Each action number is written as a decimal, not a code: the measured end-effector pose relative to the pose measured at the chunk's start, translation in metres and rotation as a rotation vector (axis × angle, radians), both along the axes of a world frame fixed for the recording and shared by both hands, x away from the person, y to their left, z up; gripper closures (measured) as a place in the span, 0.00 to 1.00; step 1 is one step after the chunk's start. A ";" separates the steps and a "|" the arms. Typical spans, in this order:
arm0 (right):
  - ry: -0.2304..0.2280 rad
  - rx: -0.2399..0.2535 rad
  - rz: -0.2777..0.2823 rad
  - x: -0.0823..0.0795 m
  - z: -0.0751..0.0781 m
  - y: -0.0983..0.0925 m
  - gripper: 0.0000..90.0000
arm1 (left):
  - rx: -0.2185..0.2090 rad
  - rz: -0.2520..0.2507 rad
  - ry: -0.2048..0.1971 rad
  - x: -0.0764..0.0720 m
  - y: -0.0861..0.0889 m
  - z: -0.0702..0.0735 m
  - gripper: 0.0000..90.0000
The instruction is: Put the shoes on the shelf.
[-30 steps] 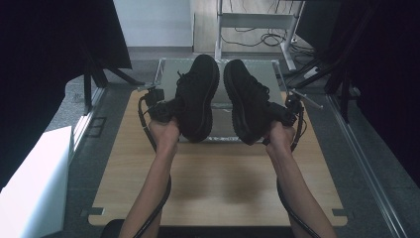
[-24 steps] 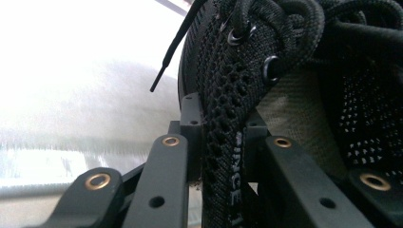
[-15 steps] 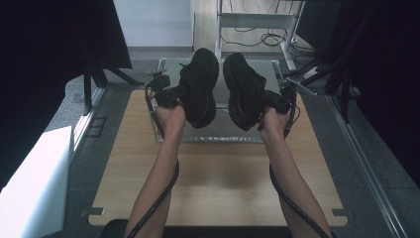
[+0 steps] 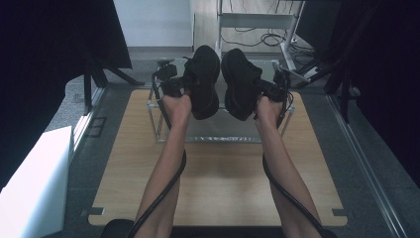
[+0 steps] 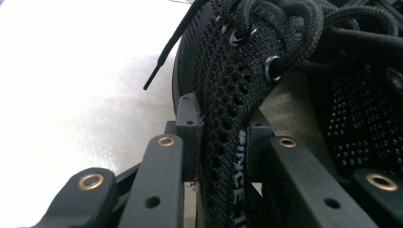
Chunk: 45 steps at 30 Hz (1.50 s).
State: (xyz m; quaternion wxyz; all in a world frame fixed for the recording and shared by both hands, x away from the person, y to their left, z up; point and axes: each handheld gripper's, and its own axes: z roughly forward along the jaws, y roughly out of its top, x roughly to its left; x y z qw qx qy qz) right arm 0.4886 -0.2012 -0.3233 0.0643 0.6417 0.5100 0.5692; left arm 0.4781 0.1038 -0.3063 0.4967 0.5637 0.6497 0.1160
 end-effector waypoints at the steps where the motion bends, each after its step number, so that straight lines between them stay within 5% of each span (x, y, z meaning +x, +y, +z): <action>1: -0.003 -0.025 -0.007 0.001 0.002 0.002 0.83 | -0.008 -0.005 0.008 0.001 -0.001 0.000 0.82; 4: -0.008 -0.088 -0.019 0.003 0.005 0.007 0.82 | 0.014 0.008 0.022 0.004 -0.004 0.001 0.81; 12: -0.003 -0.136 -0.033 0.008 0.006 0.014 0.77 | 0.042 0.013 0.026 0.010 -0.012 0.003 0.77; 18: -0.017 -0.099 -0.005 0.012 0.005 0.015 0.66 | 0.041 -0.011 0.025 0.014 -0.013 0.001 0.68; 22: -0.037 -0.114 0.037 0.013 0.006 0.019 0.55 | 0.088 -0.050 0.019 0.015 -0.019 0.003 0.58; 28: -0.068 -0.082 0.079 0.013 0.005 0.016 0.45 | 0.010 -0.085 -0.029 0.012 -0.012 -0.002 0.48; 32: -0.091 -0.079 0.108 0.011 0.006 0.016 0.42 | 0.002 -0.103 -0.048 0.008 -0.009 -0.003 0.43; 34: -0.107 -0.093 0.115 0.009 0.008 0.015 0.43 | -0.008 -0.113 -0.065 0.005 -0.006 -0.001 0.43; 41: -0.153 0.001 0.153 -0.002 0.017 0.001 0.49 | -0.026 -0.150 -0.103 -0.010 0.007 0.004 0.44; 45: -0.157 0.002 0.165 -0.010 0.017 -0.011 0.55 | -0.059 -0.190 -0.133 -0.021 0.017 0.004 0.47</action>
